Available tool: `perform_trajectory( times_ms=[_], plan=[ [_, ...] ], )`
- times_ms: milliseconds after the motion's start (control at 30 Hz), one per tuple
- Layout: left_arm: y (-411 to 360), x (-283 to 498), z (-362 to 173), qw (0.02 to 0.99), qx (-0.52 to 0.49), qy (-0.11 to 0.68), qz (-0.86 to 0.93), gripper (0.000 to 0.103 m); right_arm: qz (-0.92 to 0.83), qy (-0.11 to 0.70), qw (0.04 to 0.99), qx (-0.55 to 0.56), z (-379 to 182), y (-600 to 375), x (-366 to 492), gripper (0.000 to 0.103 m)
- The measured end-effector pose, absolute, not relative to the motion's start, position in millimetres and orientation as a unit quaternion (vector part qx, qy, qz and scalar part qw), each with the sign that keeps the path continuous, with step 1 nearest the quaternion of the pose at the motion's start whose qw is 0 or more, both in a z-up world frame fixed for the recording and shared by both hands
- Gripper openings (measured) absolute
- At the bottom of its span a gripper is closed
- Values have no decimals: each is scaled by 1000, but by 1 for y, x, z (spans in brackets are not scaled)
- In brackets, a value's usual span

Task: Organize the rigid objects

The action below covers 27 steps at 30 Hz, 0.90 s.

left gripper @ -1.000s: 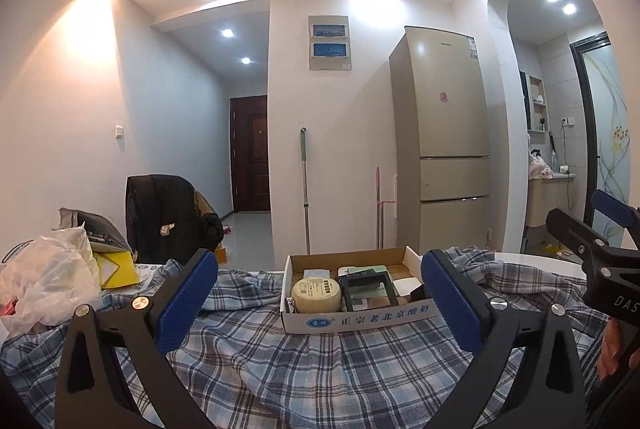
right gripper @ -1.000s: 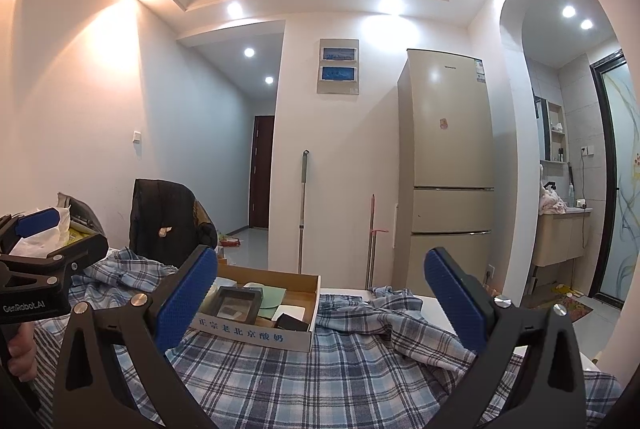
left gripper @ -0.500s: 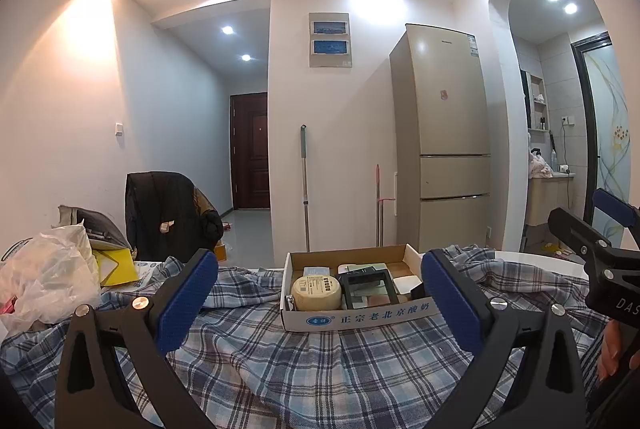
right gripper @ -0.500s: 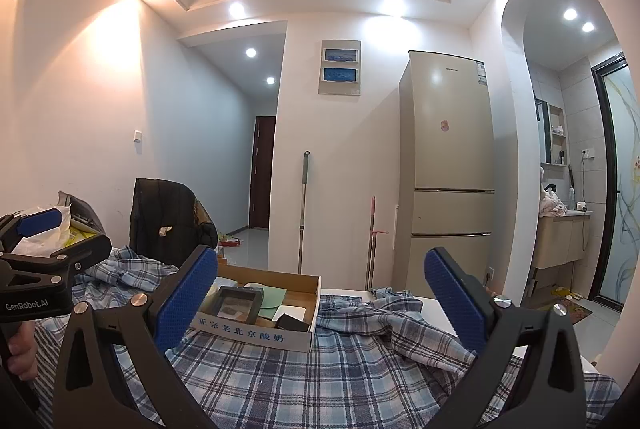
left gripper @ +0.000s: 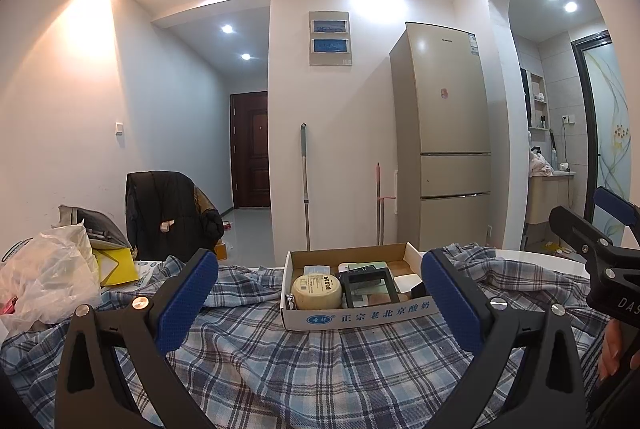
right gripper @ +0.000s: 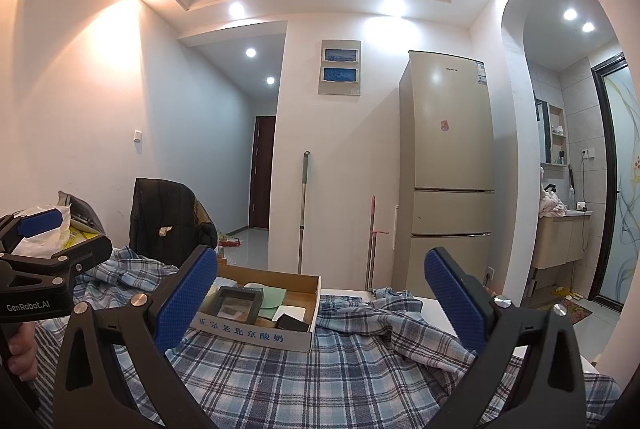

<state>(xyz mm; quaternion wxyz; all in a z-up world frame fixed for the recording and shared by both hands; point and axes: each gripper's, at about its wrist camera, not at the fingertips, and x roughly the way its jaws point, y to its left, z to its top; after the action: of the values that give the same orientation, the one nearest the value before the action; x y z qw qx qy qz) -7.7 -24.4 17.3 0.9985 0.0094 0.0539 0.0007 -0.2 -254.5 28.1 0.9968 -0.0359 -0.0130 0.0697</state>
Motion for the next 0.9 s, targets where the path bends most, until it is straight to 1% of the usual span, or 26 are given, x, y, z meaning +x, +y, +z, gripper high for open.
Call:
perform_trajectory(
  times_ms=[900],
  plan=[
    [-25,-7,17,998,11,55,-1,103,70,-13,997,-36,28,-254,1,103]
  ],
)
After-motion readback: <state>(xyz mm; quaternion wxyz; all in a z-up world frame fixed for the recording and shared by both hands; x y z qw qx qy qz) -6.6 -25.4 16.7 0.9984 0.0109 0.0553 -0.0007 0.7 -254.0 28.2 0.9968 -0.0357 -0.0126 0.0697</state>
